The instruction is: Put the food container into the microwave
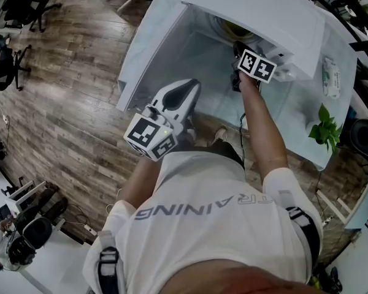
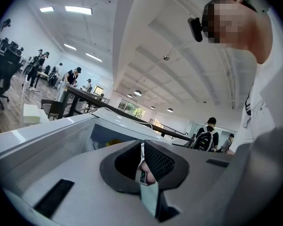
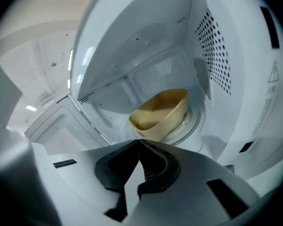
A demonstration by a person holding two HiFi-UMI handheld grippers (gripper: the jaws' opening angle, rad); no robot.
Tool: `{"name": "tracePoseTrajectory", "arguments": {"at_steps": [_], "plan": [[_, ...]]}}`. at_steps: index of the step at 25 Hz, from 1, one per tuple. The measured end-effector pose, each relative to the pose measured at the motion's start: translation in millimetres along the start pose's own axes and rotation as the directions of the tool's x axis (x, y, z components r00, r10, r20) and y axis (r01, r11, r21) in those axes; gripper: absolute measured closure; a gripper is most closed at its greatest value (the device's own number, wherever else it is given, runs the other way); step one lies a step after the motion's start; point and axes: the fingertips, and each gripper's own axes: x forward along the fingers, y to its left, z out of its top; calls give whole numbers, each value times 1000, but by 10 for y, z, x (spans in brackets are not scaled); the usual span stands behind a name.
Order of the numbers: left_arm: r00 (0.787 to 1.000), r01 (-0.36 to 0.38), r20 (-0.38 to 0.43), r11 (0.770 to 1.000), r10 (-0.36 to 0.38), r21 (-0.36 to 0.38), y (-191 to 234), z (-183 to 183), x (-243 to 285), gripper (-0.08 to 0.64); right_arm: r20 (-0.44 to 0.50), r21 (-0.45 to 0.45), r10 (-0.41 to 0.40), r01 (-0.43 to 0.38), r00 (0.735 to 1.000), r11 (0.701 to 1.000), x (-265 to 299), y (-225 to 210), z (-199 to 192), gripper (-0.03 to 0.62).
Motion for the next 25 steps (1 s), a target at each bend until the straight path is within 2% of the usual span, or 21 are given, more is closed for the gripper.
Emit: {"name": "tracePoseTrajectory", "arguments": {"at_steps": [9,16,25], "plan": [[999,-34,-9,999,34,21,-227,-34,38,512,10,-152,59,-57,998,987,-667,190,-164,569],[999,-36,8,999,35,32,-497,-74,62,512,45,-212,107,-95,993,973,-1377,241,-255,569],[998,-23,61,996,18,81,-1017,-201,136,512,119,-328,194,-146,974,933,-2407,283,-188,569]]}}
